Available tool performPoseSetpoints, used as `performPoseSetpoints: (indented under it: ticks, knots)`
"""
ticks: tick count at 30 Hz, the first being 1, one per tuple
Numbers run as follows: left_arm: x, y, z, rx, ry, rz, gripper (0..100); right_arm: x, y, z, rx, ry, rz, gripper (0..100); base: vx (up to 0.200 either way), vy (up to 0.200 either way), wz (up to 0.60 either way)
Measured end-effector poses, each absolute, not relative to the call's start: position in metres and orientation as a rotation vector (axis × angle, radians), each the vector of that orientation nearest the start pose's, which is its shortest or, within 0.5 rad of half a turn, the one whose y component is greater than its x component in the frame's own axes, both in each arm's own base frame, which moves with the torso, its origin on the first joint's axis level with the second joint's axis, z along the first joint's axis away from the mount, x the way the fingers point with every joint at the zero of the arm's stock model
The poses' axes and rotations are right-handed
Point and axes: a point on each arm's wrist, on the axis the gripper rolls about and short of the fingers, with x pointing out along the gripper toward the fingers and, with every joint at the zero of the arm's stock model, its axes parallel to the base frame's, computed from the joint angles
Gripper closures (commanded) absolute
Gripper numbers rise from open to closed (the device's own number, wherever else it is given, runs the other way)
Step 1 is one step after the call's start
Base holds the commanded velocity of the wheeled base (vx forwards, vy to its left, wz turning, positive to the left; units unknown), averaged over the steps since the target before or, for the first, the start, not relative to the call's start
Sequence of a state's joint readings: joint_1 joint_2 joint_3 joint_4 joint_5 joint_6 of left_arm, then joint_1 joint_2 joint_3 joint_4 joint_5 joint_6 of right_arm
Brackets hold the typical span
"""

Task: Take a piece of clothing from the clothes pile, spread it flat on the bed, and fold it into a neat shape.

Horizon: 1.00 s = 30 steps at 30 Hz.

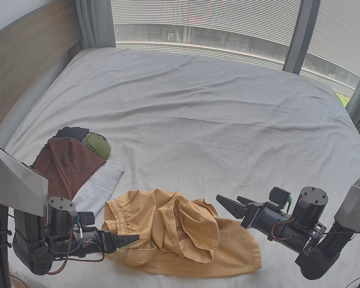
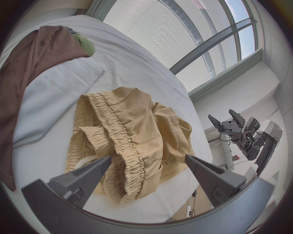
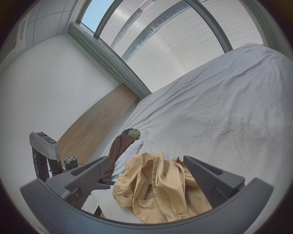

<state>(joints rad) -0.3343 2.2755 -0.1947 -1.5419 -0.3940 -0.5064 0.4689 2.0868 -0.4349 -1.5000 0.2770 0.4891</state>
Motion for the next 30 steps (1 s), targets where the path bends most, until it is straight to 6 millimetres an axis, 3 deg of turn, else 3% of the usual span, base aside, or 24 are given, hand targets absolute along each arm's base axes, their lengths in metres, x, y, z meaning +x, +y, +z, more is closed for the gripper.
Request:
performPoseSetpoints:
  ticks: [30]
  knots:
    - [0.252,-0.121,-0.031,-0.518,0.77,-0.614,0,0.274,0.146,0.064,0.449,0.337,0.692,0,0.0,0.0,0.0]
